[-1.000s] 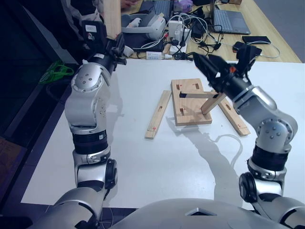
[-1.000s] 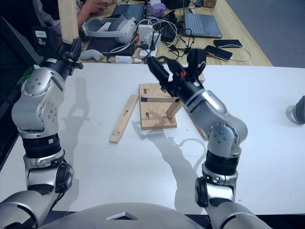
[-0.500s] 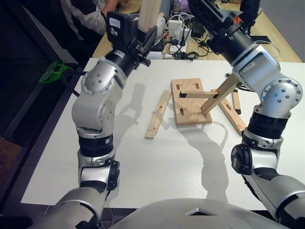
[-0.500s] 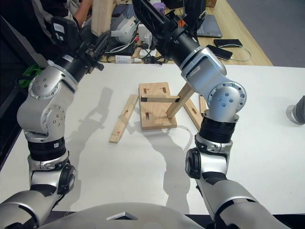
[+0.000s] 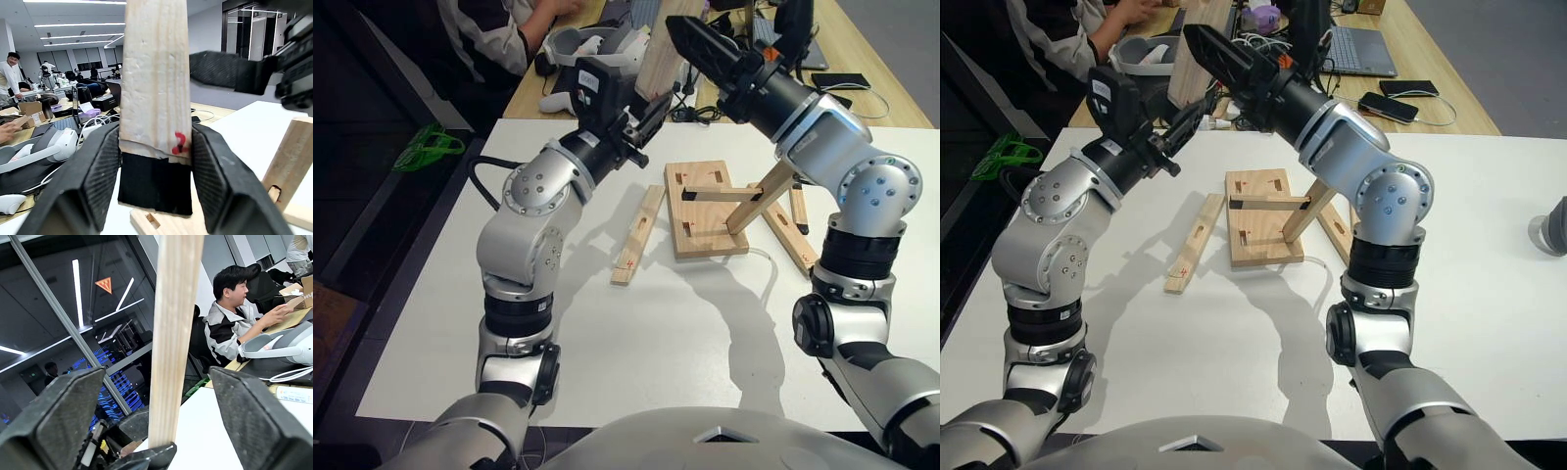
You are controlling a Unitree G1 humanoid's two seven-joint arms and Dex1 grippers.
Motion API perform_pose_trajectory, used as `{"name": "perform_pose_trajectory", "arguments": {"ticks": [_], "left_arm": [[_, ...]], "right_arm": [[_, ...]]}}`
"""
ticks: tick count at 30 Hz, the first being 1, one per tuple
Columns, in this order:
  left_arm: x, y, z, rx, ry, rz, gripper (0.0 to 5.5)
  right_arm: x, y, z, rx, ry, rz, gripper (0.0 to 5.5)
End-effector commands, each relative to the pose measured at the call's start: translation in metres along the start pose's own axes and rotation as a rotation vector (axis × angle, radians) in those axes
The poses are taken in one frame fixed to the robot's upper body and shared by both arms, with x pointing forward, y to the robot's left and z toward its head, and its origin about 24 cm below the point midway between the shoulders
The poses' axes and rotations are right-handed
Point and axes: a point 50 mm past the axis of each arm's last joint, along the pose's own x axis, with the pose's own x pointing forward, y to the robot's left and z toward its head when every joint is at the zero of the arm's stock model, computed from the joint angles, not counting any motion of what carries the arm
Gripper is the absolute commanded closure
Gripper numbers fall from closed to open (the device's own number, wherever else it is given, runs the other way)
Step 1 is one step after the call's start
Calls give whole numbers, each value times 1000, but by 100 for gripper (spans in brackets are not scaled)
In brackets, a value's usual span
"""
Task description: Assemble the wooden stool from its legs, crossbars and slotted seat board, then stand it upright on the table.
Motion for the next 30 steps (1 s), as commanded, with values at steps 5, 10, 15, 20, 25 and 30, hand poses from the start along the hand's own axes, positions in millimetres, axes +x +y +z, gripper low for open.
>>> {"name": "perform_pose_trajectory", "arguments": {"ticks": [5,10,15,20,25,30], "left_arm": [[-5,-14,-10,4,65,-99,345],[-6,-13,-13,20,84,-105,345],[-4,-10,-12,25,78,-94,345],[-4,-6,-10,24,74,-82,345],[-2,-2,-9,34,72,-79,345],[-4,-6,-11,38,77,-129,298]], "right_arm": [[4,-3,-16,7,29,-40,184],[6,-2,-17,12,26,-26,267],[7,0,-20,18,37,-8,345],[4,0,-22,24,43,-3,425],[5,-1,-20,7,51,-2,448],[7,-1,-20,1,47,1,448]]}}
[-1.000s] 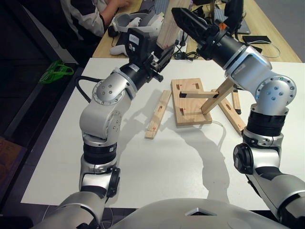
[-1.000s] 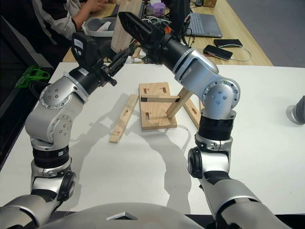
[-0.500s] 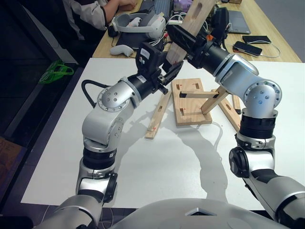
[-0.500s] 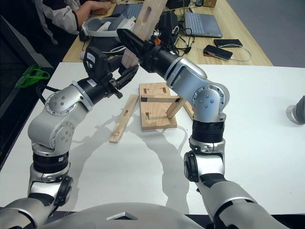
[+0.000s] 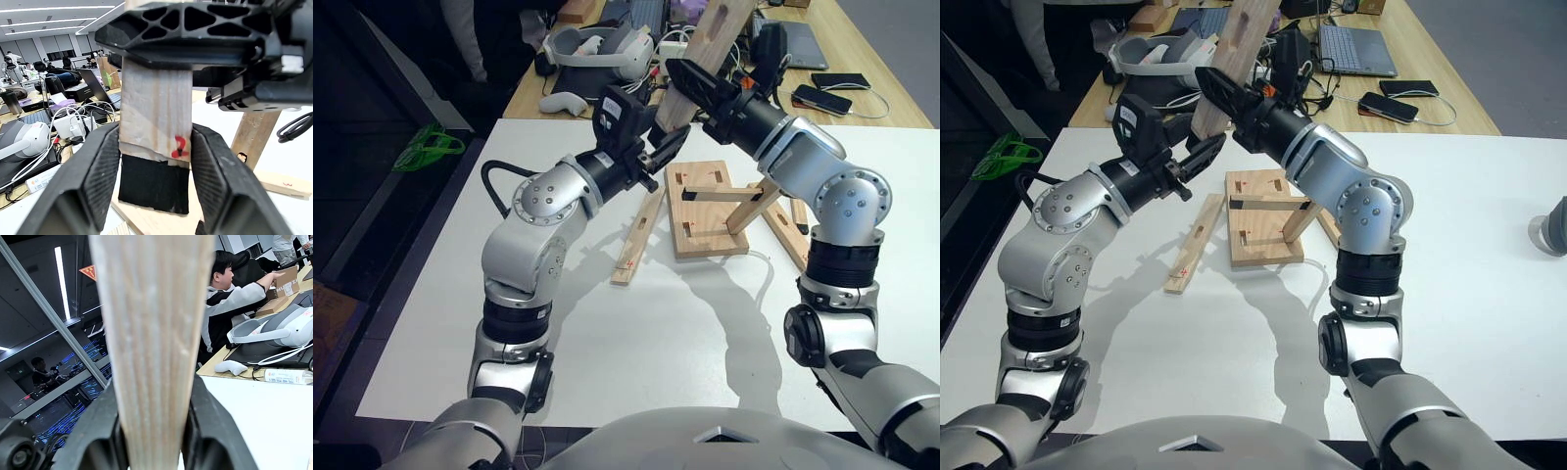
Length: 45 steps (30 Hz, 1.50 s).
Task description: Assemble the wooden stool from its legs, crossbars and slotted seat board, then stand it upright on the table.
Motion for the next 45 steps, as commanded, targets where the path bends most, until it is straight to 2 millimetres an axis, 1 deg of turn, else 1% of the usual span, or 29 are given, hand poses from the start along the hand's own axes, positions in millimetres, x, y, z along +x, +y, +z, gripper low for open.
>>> {"name": "perform_pose_trajectory", "arguments": {"ticks": [1,3,6,9,11,14,16,18,20,21,23,25,28,32,35,41,45], "left_arm": [[-2,2,1,20,6,-34,281],[-5,-2,-3,3,38,-75,261],[-14,-7,-17,9,161,-142,218],[-28,-9,-21,-56,237,-220,211],[-40,-1,-18,-111,269,-249,211],[-53,22,-1,-192,247,-243,211],[-58,40,17,-236,188,-213,211],[-59,55,38,-284,98,-204,211],[-56,61,58,-329,8,-236,211],[-52,59,67,-356,-32,-282,211],[-47,50,78,-386,-69,-373,211],[-45,44,84,-420,-94,-437,211],[-45,36,90,-490,-133,-525,211],[-44,18,83,-524,-67,-625,211],[-42,6,76,-526,-14,-675,211],[-39,-8,71,-538,9,-742,211],[-35,-18,67,-537,27,-775,211]], "right_arm": [[4,8,1,-14,8,49,449],[4,7,1,-19,7,47,449],[3,4,2,-26,9,41,449],[-2,2,6,-53,3,27,449],[-15,2,12,-85,17,58,449],[-38,4,20,-129,65,134,449],[-55,6,25,-148,103,192,449],[-68,10,27,-149,146,265,449],[-77,15,26,-135,198,343,449],[-82,19,23,-123,235,390,449],[-90,25,16,-96,306,466,449],[-98,27,8,-77,376,504,449],[-106,28,2,-59,450,535,449],[-111,30,-3,-58,542,582,449],[-114,28,-3,-79,604,596,449],[-124,25,-7,-113,711,608,449],[-126,20,-9,-140,758,614,449]]}}
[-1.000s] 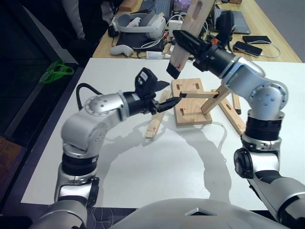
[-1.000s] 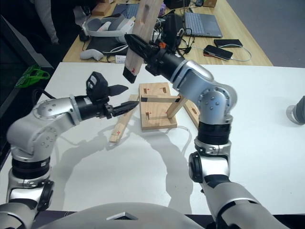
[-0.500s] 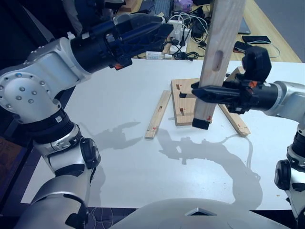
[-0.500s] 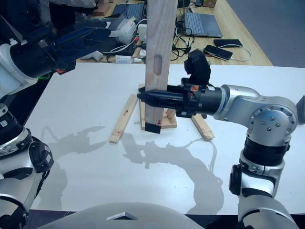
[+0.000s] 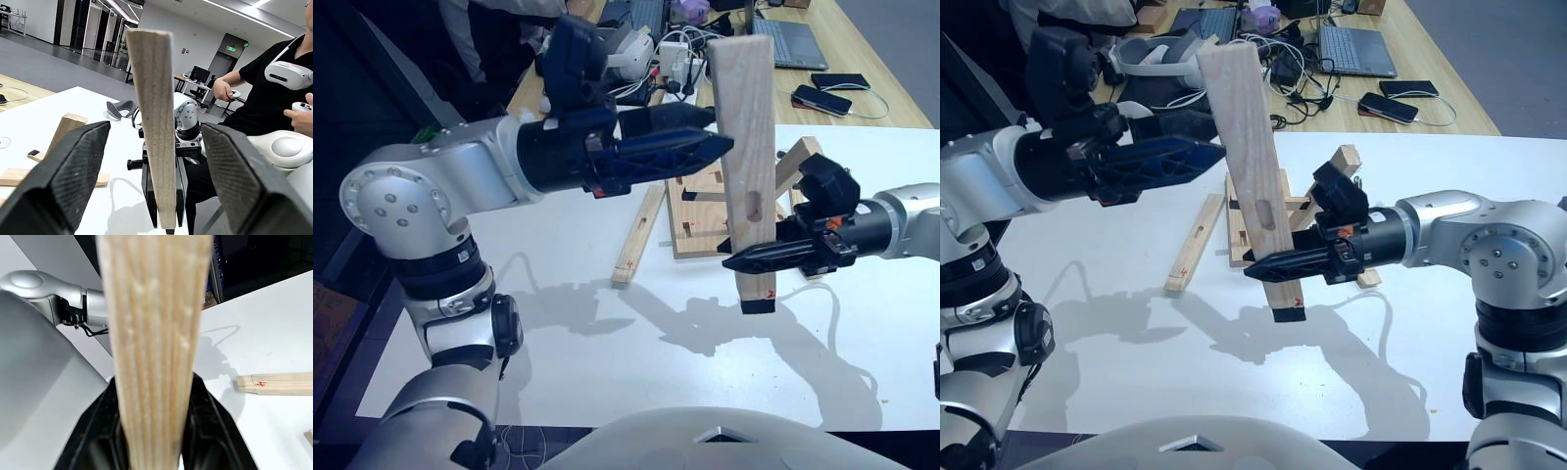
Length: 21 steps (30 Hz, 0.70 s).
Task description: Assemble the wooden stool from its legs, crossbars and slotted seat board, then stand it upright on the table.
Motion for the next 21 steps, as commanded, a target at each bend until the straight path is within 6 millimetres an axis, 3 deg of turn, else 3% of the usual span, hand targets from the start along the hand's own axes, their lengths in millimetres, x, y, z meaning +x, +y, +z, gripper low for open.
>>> {"name": "perform_pose_trajectory", "arguments": {"ticks": [1,17,21], "left_arm": [[7,-2,-6,-1,25,-17,211],[35,0,-35,-24,72,-43,211],[33,5,-40,-14,98,-4,278]], "right_arm": [[-2,0,-1,-33,55,-6,449],[5,-11,-17,-75,176,21,449],[2,-13,-17,-82,192,20,449]]}}
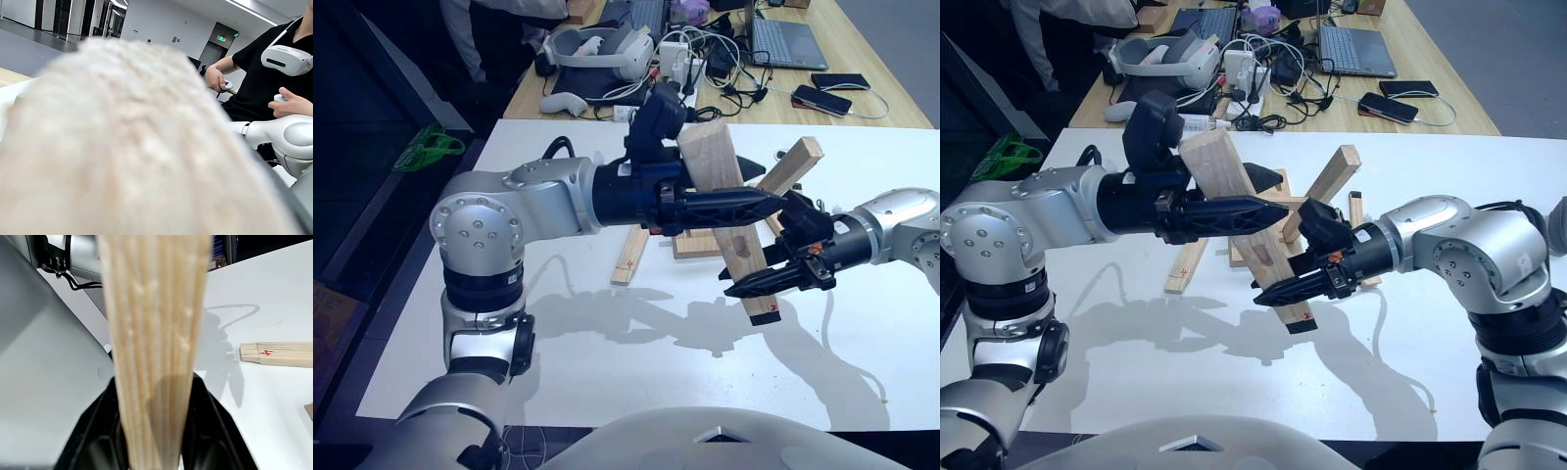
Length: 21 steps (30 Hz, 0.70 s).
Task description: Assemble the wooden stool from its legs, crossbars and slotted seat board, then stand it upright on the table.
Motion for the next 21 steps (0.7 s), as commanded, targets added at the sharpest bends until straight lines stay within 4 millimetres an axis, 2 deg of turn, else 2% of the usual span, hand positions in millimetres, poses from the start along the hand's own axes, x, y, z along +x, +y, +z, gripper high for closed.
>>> {"name": "perform_pose_trajectory", "arguments": {"ticks": [1,12,21], "left_arm": [[-1,6,-7,8,31,52,292],[-7,15,-3,23,-18,117,448],[-10,15,-3,40,-37,139,449]], "right_arm": [[-4,0,2,-30,23,-7,449],[-20,-2,-7,-33,96,-46,449],[-23,-9,-9,-66,80,-87,449]]}}
